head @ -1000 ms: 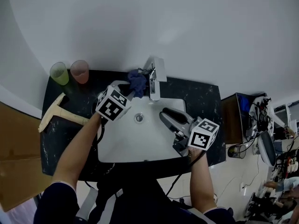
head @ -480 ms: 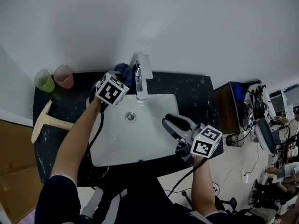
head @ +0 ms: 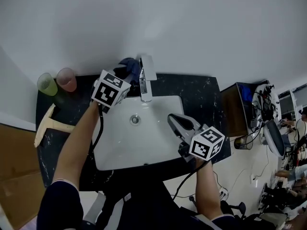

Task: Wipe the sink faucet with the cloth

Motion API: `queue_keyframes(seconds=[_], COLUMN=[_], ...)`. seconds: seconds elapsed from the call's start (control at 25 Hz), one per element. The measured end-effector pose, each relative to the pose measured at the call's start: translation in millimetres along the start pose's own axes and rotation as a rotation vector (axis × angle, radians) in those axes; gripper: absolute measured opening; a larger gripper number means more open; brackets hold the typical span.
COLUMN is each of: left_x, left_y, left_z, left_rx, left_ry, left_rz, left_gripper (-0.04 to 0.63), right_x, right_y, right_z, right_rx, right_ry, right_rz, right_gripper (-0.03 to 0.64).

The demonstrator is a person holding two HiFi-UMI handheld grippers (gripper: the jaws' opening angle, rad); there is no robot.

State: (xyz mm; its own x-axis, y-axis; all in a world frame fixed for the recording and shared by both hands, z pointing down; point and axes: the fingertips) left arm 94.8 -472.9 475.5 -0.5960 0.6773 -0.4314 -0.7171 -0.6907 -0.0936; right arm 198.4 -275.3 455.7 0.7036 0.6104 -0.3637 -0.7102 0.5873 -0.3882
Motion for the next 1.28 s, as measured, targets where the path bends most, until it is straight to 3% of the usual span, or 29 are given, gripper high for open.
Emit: queue_keyframes(seconds=[0.12,0.28,0.52,0.76,0.92,1.12,1.28], left_x=[7,20,32,49,59,59,56], left_y=[2,3,-8,-30,-58,-79,-80], left_z=[-18,-48,-78,-60,-47,-19,4], left_rx=[0.006,0.020,-0.066,0.017,0.014,0.014,0.069], left_ry=[-0.040,-0.117,-0.158,-0.152,-0.146,-0.094,-0.061], left_rz=[-0.005,0.002,0.023,0.097,0.152,0.175,0.172], left_gripper=[0.058,0.058,0.058,0.058,0.058,0.058,0.057], right_x=[-3,-9,-12,-7,-6,-10,-17], right_y=[-6,-3,6,8,8,1,-3], right_z=[4,10,11,13,16,4,-15], right_rx=[0.035,0.056,0.050,0.043,0.037,0.058,0.099], right_ry=[0.039,0.064,0.055,0.056,0.054,0.030,-0.002], right_rz=[0.063,0.084,0.078,0.082,0.092,0.114,0.128], right_gripper=[0.006,0.006,0.006,0.006,0.006,0.006,0.006])
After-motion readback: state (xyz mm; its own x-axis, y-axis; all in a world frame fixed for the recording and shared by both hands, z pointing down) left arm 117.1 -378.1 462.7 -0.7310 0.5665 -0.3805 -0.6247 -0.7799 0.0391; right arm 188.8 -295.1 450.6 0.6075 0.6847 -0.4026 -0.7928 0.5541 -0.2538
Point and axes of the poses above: the fingertips, and each gripper's own axes: x backward along the fingers, y to its left, z out of its underside, and after that the axes turned 11 degrees about -z, right-handed
